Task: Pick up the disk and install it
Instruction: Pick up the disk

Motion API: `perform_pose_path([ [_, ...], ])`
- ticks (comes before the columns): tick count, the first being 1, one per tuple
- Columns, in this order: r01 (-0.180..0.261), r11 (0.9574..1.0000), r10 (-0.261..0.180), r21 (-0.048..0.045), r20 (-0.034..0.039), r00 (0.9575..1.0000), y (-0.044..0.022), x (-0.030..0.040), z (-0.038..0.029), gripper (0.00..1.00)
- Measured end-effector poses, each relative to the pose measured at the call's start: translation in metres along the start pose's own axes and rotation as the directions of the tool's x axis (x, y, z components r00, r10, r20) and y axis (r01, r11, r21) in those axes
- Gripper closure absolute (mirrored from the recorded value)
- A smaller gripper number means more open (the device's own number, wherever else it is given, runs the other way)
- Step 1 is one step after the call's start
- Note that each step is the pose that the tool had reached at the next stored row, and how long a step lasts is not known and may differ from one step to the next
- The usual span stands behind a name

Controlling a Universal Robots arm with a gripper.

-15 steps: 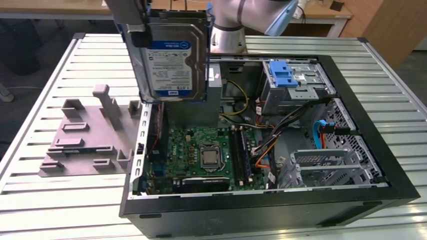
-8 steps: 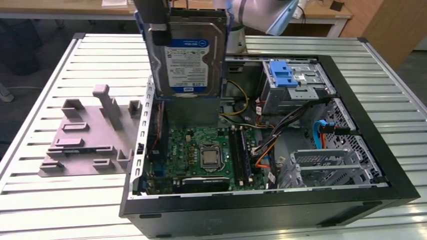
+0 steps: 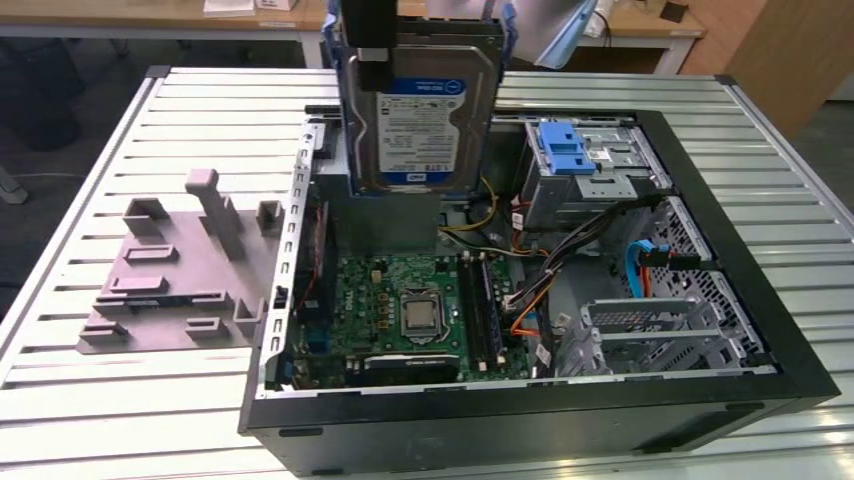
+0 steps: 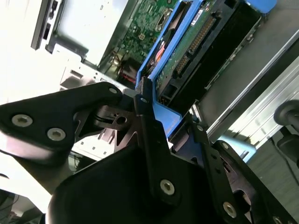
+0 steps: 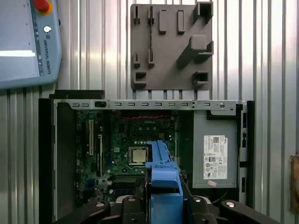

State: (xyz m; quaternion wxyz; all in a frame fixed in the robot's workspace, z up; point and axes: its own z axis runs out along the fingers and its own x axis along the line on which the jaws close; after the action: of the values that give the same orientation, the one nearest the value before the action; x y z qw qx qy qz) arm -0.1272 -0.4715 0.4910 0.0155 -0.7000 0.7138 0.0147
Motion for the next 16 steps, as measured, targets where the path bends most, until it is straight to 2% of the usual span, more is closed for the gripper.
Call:
perform_pose_path([
  [10,0.0,1.0,0.0,0.0,0.0009,1.0,-0.0351,-0.0007,0.0001,0.64],
  [12,0.0,1.0,0.0,0.0,0.0009,1.0,-0.039,-0.0007,0.0001,0.64],
  [16,0.0,1.0,0.0,0.0,0.0009,1.0,-0.0395,-0.0008,0.0001,0.64],
])
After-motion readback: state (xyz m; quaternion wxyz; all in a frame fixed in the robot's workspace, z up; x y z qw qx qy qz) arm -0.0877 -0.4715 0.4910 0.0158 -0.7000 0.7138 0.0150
